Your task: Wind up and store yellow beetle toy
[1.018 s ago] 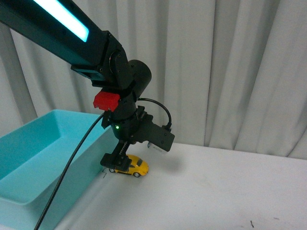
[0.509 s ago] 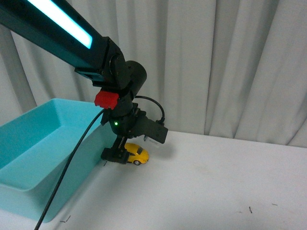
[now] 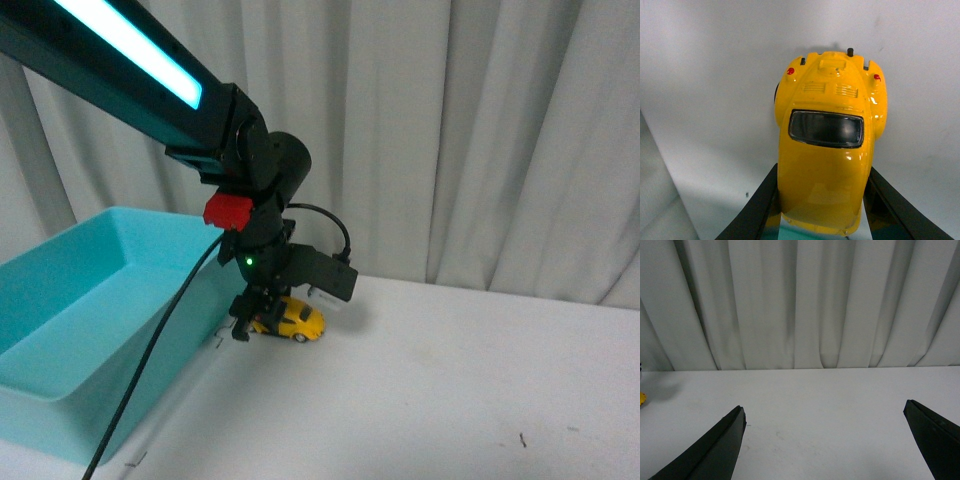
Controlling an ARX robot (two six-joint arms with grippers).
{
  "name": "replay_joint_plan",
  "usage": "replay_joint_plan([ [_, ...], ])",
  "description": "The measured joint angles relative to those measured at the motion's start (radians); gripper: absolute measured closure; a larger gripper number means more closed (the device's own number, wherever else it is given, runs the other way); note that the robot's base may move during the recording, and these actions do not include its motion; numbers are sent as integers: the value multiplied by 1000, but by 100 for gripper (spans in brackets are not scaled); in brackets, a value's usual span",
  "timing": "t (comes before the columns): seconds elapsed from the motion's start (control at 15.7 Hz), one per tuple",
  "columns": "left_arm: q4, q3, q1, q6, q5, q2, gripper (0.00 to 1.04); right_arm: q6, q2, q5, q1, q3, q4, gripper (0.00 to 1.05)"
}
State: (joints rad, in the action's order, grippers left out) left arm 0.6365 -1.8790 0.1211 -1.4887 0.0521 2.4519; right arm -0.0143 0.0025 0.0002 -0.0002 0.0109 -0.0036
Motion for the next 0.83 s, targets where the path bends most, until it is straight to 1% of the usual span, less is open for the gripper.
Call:
replay_joint_plan([
  [0.19, -40, 112, 20, 95, -179, -127, 65, 0, 0, 0, 0, 0, 0, 7],
  [0.25, -79, 156, 20, 156, -267, -205, 65, 0, 0, 0, 0, 0, 0, 7],
  [0.32, -123, 195, 10, 222, -341, -294, 65, 0, 0, 0, 0, 0, 0, 7],
  [0.45, -222, 277, -60, 367, -457, -478, 65, 0, 0, 0, 0, 0, 0, 7],
  [0.51, -278, 320, -115, 431, -483, -553, 65, 0, 0, 0, 0, 0, 0, 7],
  [0.57, -306, 350, -163, 494, -476, -600, 65, 0, 0, 0, 0, 0, 0, 7],
  [0.64, -336, 379, -219, 580, -450, -634, 65, 0, 0, 0, 0, 0, 0, 7],
  [0.76, -338, 433, -323, 737, -407, -653, 65, 0, 0, 0, 0, 0, 0, 7],
  [0.83, -319, 472, -364, 793, -362, -653, 65, 0, 0, 0, 0, 0, 0, 7],
])
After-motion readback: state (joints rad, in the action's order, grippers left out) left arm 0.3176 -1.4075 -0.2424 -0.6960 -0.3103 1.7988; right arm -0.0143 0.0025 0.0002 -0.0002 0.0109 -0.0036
